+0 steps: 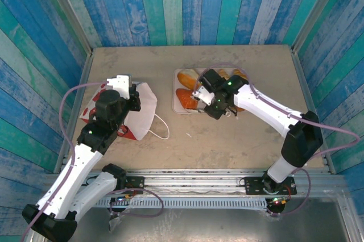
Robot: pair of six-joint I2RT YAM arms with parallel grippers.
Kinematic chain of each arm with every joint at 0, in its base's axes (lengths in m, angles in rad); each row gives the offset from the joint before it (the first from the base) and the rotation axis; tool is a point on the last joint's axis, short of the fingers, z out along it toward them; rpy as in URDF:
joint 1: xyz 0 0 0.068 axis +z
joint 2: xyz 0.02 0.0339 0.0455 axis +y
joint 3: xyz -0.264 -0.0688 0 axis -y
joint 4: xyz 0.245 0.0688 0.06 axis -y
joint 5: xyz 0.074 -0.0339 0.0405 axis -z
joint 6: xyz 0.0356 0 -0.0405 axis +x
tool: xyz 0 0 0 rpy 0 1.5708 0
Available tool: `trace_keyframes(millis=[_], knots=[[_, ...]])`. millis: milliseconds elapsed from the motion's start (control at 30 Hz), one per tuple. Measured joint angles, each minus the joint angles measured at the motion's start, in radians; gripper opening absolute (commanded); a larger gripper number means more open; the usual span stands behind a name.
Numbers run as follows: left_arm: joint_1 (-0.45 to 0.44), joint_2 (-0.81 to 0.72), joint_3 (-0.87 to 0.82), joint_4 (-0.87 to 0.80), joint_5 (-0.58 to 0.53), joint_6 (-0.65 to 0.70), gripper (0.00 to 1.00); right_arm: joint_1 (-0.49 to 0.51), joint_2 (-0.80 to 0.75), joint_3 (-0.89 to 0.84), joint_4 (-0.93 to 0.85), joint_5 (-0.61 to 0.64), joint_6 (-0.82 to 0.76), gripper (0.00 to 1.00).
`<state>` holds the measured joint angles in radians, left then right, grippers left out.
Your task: Take the fake bread out of the paper bag
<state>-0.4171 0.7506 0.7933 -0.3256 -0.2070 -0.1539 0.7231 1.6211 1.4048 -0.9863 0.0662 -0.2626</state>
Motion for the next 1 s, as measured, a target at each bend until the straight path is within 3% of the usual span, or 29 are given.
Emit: trace_keyframes(millis=[267,500,733,1000], knots=[[0.0,0.0,0.0,0.005,0.01,0.0,0.0,-0.027,-0.147,-0.002,0.039,-0.018,0.023,0.44],[0.0,0.005,0.0,0.026,0.044,0.004,0.0,-0.106,-0.314,-0.057,0.137,0.056,0.089,0.44],[0.0,0.018,0.005,0.048,0.08,0.015,0.0,-0.4,-0.454,-0.176,0.241,0.067,0.198,0.43],[0.0,0.026,0.024,0.073,0.113,0.018,0.0,-0.719,-0.426,-0.286,0.282,-0.063,0.309,0.43]])
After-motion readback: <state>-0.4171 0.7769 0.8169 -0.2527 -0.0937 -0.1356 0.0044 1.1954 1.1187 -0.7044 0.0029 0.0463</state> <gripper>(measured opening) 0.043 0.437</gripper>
